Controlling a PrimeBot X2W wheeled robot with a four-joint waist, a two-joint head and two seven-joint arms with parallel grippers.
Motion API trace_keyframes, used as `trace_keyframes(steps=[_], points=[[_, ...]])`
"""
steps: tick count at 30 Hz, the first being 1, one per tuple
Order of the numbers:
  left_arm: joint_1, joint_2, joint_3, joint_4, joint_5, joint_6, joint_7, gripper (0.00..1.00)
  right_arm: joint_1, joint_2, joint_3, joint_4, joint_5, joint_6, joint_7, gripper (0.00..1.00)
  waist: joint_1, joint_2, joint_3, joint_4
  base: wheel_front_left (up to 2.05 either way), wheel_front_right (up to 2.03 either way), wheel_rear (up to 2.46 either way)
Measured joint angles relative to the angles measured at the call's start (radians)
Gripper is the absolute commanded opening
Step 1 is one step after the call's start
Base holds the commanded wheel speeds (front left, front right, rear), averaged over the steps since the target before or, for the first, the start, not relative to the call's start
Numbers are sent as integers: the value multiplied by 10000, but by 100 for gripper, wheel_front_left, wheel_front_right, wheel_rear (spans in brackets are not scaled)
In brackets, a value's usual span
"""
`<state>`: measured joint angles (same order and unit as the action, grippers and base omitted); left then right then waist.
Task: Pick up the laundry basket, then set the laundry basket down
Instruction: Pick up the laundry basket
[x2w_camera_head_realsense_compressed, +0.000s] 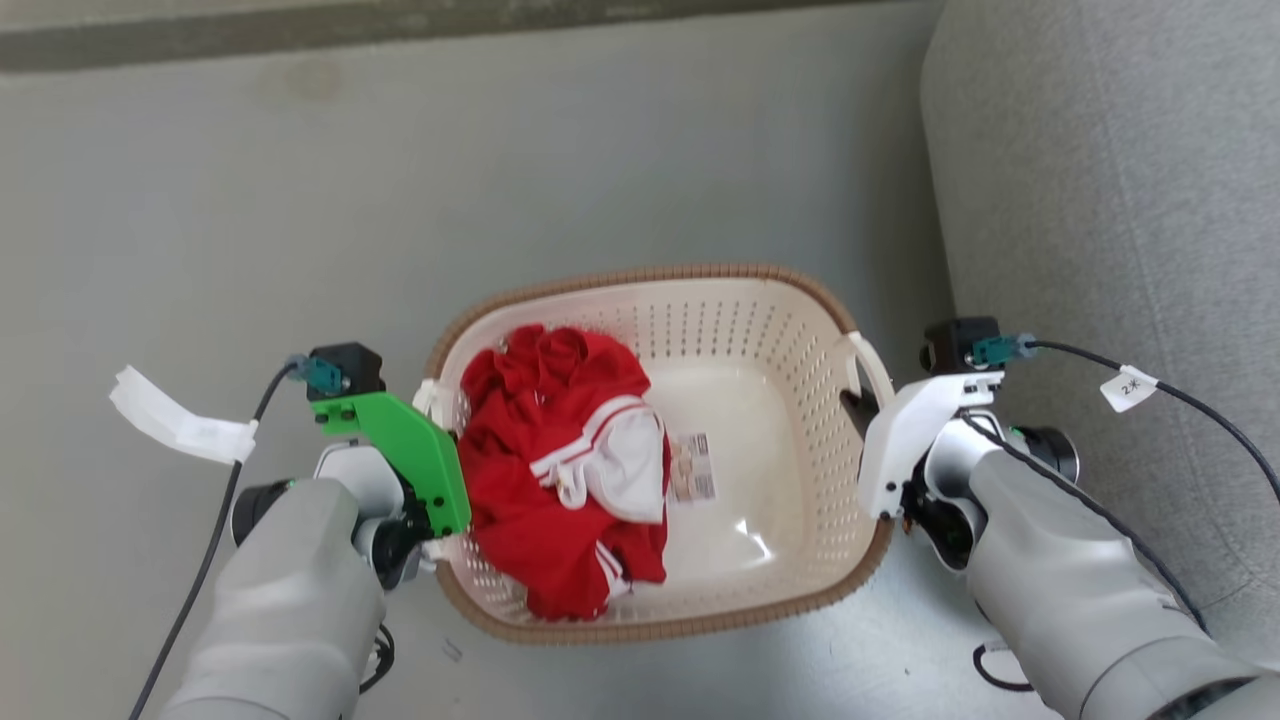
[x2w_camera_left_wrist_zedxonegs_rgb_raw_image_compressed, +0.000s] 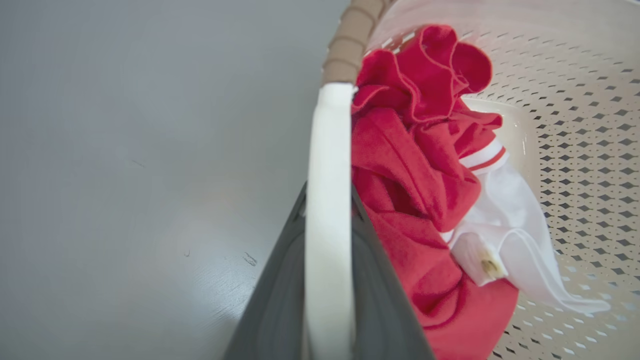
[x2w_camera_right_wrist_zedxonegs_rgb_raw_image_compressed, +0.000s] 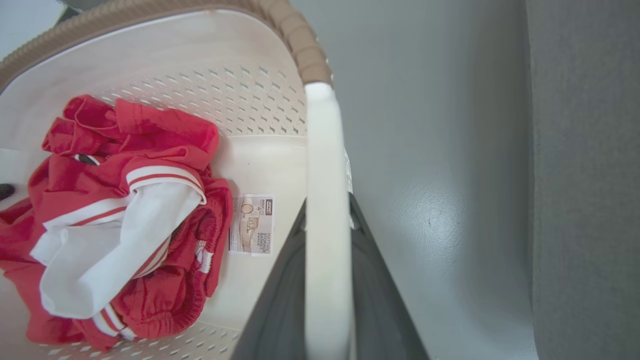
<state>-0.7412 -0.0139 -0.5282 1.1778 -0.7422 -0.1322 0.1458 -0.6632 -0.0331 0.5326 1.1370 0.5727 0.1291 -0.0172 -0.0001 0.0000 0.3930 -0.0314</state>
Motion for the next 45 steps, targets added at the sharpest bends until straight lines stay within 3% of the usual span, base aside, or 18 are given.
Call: trace_keyframes(steps=[27,45], points=[[1291,65,-270,245,-734,2,1055,0,1256,-65,1049,-268,1534,-65,1358,0,0,0,-2481,-210,0,0,0],[1534,136,-341,324,-993,0,1352,0,1512,-25,1243,-190,1896,-65,1561,0,0,0,-3024,-308,0,0,0]])
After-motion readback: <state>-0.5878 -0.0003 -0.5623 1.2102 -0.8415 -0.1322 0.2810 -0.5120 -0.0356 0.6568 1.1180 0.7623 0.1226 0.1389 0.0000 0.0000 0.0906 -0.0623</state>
